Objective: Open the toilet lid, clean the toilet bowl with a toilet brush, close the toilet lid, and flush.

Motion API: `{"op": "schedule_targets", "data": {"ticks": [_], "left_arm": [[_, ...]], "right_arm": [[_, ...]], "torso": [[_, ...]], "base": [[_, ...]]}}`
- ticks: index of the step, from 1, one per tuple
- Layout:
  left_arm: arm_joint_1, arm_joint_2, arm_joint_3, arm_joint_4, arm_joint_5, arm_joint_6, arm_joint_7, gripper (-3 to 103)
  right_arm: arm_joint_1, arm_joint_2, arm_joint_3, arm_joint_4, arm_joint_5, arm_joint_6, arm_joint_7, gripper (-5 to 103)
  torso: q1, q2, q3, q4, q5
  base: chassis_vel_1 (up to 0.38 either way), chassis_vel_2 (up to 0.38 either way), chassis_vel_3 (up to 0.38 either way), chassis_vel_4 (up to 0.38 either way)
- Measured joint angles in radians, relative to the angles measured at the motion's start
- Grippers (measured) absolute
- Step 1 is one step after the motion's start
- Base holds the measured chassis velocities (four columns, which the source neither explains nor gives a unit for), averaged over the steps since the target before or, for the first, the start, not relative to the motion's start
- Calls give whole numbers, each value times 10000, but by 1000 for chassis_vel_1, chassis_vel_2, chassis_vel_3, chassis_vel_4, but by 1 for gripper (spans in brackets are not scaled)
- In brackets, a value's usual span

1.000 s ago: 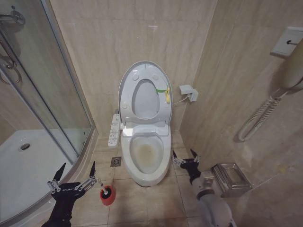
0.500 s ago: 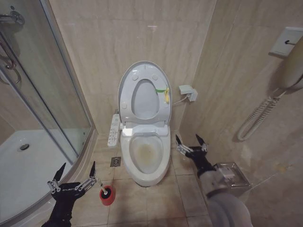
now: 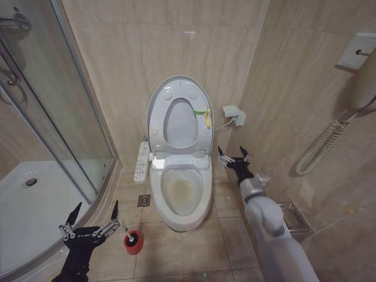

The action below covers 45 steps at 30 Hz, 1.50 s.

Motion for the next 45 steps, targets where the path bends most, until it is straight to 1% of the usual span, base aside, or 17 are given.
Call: {"op": "schedule_targets", "data": {"ticks": [2, 4, 7, 15, 21, 26, 33, 36, 39, 45], "left_arm": [[0, 0, 0, 0, 0, 0, 0, 100], [0, 0, 0, 0, 0, 0, 1, 100], [0, 0, 0, 0, 0, 0, -1, 100], [0, 0, 0, 0, 0, 0, 0, 100], [0, 0, 0, 0, 0, 0, 0, 100], [0, 0, 0, 0, 0, 0, 1, 100], [0, 0, 0, 0, 0, 0, 0, 100], [0, 0, 0, 0, 0, 0, 1, 100], [0, 0, 0, 0, 0, 0, 0, 100], [0, 0, 0, 0, 0, 0, 1, 100]], "right_arm": [[653, -27, -66, -723, -3, 128, -12, 100], [831, -36, -76, -919, -3, 176, -15, 100], [1587, -78, -91, -1727, 6, 430, -31, 100], [2468, -164, -63, -2656, 96, 841, 67, 100], [3219, -375, -23, -3278, 316, 926, 89, 100], [3514, -327, -80, -3608, 326, 1169, 114, 100], [3562, -322, -109, -3650, 325, 1234, 175, 100], [3560, -333, -114, -3643, 326, 1246, 208, 100], [3545, -372, -111, -3640, 324, 1309, 222, 100], [3513, -658, -81, -3781, 322, 1728, 366, 100]], "torso": [[0, 0, 0, 0, 0], [0, 0, 0, 1, -1], [0, 0, 0, 1, -1], [0, 0, 0, 1, -1], [0, 0, -1, -1, -2], [0, 1, -1, 2, -2], [-5, 3, -3, -2, -3], [-4, 3, -2, 1, 0], [1, 1, -1, 1, -2], [6, 0, 1, -2, 0]], "base": [[0, 0, 0, 0], [0, 0, 0, 0], [0, 0, 0, 0], [0, 0, 0, 0], [0, 0, 0, 0], [0, 0, 0, 0], [-15, 48, 31, -28], [-113, 101, 92, -104], [-154, 134, 145, -145], [-131, 127, 125, -143]]}}
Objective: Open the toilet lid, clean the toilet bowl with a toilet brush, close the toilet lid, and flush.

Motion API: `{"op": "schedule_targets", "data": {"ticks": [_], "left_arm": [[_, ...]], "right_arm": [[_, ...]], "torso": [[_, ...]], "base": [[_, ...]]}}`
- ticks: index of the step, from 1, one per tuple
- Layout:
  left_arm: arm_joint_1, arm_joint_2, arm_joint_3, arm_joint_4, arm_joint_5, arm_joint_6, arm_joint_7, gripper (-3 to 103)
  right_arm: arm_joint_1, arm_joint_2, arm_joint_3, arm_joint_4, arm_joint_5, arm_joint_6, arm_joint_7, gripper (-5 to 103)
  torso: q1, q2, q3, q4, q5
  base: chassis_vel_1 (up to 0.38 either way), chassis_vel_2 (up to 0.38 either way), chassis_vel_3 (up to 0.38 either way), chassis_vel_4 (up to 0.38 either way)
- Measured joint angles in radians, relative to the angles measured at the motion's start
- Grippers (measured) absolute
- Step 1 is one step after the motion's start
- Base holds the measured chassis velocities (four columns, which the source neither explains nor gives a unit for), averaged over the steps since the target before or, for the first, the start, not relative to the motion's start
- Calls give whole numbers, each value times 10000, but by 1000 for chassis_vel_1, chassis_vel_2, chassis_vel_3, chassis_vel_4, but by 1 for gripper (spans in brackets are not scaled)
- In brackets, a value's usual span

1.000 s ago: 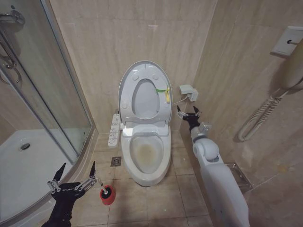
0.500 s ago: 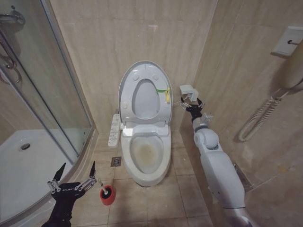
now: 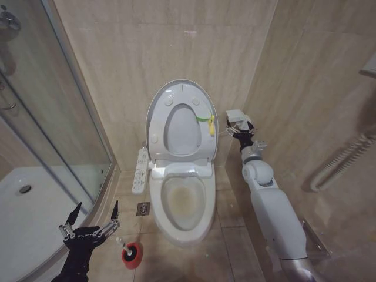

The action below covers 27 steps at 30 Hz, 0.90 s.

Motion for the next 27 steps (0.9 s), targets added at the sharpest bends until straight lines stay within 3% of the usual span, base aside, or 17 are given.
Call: {"op": "schedule_targets", "data": {"ticks": [11, 17, 27], "left_arm": [[0, 0, 0, 0, 0, 0, -2, 100], [0, 0, 0, 0, 0, 0, 0, 100], [0, 0, 0, 0, 0, 0, 0, 100]], "right_arm": [[871, 200, -207, -983, -284, 331, 237, 100], [1530, 456, -434, -1679, -531, 184, 52, 100], [2027, 644, -437, -2320, -778, 571, -137, 100]], "torso": [[-10, 2, -4, 3, -2], [-8, 1, -3, 1, -2], [-8, 2, -3, -1, -3]], "base": [[-13, 12, 13, -8], [0, 0, 0, 0], [0, 0, 0, 0]]}}
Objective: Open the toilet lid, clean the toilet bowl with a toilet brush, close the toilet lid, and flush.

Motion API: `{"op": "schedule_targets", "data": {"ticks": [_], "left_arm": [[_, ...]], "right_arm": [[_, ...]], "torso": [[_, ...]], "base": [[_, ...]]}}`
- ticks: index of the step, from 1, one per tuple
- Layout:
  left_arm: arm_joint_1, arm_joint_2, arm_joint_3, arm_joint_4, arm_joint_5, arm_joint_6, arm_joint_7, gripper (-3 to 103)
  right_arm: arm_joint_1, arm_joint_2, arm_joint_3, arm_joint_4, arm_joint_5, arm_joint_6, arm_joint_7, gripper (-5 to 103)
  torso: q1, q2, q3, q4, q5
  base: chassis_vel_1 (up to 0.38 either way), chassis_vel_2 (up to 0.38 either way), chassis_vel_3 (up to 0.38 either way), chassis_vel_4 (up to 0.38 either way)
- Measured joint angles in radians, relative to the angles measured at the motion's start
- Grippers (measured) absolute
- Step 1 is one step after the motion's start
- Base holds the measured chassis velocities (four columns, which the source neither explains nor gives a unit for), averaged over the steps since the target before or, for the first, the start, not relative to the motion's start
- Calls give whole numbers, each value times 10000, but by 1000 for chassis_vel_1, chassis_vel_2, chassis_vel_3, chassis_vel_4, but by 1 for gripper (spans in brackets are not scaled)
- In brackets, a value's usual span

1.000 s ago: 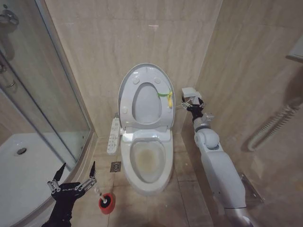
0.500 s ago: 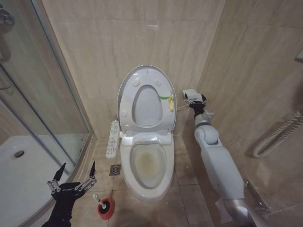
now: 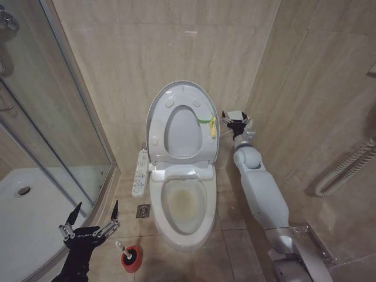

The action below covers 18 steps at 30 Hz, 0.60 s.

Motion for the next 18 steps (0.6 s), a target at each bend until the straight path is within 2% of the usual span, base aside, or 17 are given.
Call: {"op": "schedule_targets", "data": {"ticks": [6, 18], "left_arm": [[0, 0, 0, 0, 0, 0, 0, 100], [0, 0, 0, 0, 0, 0, 0, 100]], "right_arm": [[129, 27, -89, -242, -17, 422, -180, 100], [1062, 232, -187, -1222, -138, 821, -395, 100]], "torso": [[4, -1, 1, 2, 1], [1, 0, 1, 2, 0]], "base": [[-48, 45, 43, -46], [-4, 5, 5, -4]]}}
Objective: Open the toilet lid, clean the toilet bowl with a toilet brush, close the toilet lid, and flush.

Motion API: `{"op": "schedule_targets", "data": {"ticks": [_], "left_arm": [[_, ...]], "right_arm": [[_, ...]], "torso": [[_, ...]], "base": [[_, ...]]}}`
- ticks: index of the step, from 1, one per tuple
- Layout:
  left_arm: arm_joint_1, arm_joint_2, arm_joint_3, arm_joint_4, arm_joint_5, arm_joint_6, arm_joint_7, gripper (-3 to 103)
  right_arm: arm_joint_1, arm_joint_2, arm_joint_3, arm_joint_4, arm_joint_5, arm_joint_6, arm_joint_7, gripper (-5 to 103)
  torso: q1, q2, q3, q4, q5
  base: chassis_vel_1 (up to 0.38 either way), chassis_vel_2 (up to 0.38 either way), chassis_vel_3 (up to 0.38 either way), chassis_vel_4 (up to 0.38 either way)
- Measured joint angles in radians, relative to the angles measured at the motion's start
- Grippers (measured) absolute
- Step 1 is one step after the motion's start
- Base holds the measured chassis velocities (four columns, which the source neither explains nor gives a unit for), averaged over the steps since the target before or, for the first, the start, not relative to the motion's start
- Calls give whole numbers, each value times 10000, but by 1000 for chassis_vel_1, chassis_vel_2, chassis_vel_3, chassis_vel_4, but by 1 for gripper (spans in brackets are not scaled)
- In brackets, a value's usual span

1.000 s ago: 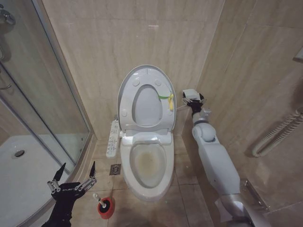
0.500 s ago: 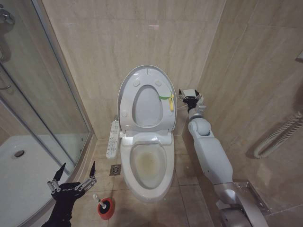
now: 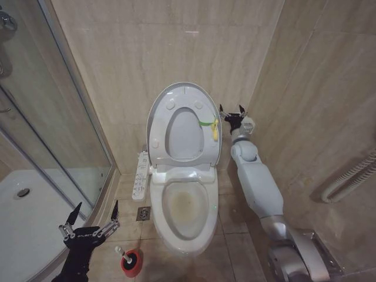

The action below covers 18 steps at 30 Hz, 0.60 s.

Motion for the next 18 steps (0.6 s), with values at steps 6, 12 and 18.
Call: {"op": "schedule_targets", "data": {"ticks": [6, 12, 18], "left_arm": [[0, 0, 0, 0, 0, 0, 0, 100], [0, 0, 0, 0, 0, 0, 0, 100], [0, 0, -1, 0, 0, 0, -3, 100]], "right_arm": [[-268, -144, -166, 602, 130, -279, -86, 100], [-658, -371, -331, 1053, 269, -318, -122, 100], [-2103, -1334, -210, 3036, 785, -690, -56, 100]], "torso": [[1, 0, 0, -3, -1], [1, 0, 0, 1, 1], [1, 0, 0, 0, 3]], "base": [[0, 0, 0, 0], [0, 0, 0, 0], [0, 0, 0, 0]]}}
